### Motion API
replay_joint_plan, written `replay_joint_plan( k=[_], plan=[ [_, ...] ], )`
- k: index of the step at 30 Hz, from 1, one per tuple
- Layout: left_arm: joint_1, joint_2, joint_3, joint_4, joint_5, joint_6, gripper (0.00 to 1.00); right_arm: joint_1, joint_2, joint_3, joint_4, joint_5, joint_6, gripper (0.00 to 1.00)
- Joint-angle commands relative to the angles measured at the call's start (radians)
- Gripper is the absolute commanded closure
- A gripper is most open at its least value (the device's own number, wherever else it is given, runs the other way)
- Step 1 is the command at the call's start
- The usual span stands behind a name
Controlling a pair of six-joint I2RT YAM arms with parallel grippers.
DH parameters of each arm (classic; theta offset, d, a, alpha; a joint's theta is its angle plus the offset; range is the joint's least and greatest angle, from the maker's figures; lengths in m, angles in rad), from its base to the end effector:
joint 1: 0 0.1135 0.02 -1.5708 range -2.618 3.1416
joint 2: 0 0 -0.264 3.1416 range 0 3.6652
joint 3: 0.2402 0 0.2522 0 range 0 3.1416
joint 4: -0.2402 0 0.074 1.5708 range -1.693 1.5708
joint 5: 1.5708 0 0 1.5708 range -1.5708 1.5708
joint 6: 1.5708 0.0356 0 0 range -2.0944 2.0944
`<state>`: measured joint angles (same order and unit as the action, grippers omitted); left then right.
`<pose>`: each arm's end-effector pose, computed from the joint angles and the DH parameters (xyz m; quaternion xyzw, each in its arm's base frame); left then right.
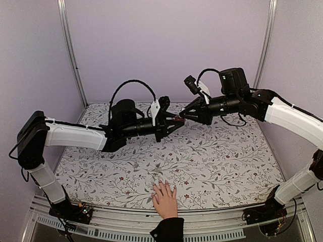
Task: Paint the nails
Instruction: Unscrew the nail polish bottle.
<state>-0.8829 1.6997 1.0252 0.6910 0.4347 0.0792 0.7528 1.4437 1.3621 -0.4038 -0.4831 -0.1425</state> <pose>0.2354 -0.3101 0.2709 0.4531 0.5359 -0.4115 0.5815 0.2287 0.2369 0.3660 -0.4713 0.6961 0.3460 0.4168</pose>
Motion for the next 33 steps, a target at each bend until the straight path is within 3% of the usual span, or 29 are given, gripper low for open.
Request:
replay_joint_plan(
  k=[1, 10, 18, 24, 28, 33],
  plan=[
    [-0.003, -0.008, -0.011, 0.119, 0.069, -0.042, 1.00, 0.027, -0.011, 0.007, 0.005, -0.053, -0.039, 1.00],
    [-0.001, -0.021, -0.044, 0.230, 0.263, -0.063, 1.00, 0.073, 0.042, 0.060, -0.105, -0.073, -0.159, 0.99],
    [0.012, -0.028, -0.063, 0.302, 0.407, -0.108, 1.00, 0.080, 0.035, 0.068, -0.147, -0.182, -0.244, 0.96],
    [0.015, -0.026, -0.064, 0.319, 0.417, -0.122, 1.00, 0.085, 0.034, 0.070, -0.147, -0.183, -0.267, 0.85],
    [0.025, -0.044, -0.096, 0.340, 0.318, -0.128, 1.00, 0.084, 0.007, 0.041, -0.095, -0.117, -0.240, 0.74],
    [0.031, -0.074, -0.141, 0.378, 0.146, -0.130, 1.00, 0.083, -0.064, -0.053, 0.070, -0.087, -0.168, 0.47]
  ],
)
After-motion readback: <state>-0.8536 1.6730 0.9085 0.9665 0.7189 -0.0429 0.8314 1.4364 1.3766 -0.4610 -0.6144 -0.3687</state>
